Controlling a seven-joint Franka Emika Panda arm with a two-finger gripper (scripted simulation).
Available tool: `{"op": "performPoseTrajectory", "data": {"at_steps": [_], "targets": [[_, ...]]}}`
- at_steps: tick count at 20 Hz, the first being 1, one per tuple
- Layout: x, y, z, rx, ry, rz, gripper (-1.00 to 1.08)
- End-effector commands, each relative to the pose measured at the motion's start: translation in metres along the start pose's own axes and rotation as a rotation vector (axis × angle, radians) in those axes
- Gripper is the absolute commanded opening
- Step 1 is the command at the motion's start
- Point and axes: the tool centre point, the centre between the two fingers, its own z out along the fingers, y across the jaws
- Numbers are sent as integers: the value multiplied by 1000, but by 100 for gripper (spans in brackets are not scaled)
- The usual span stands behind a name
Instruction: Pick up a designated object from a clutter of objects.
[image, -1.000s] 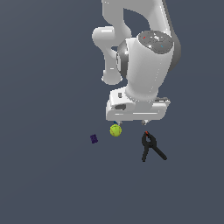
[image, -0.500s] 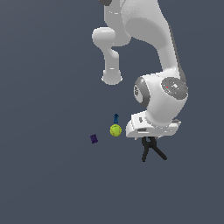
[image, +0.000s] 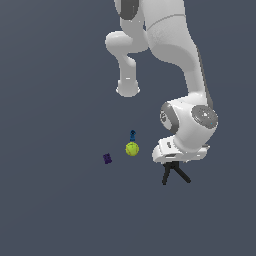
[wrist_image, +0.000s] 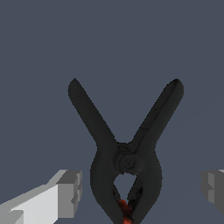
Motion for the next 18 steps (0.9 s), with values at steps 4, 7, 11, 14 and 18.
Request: {"op": "performPoseTrajectory", "data": {"at_steps": [4,7,11,14,18], "targets": [[-1,-4,5,1,-1,0,100],[-1,-4,9,1,-1,0,100],[-1,-4,25,1,-1,0,100],[-2,-5,42,2,0,0,100],[-1,-5,55,2,1,0,100]]}}
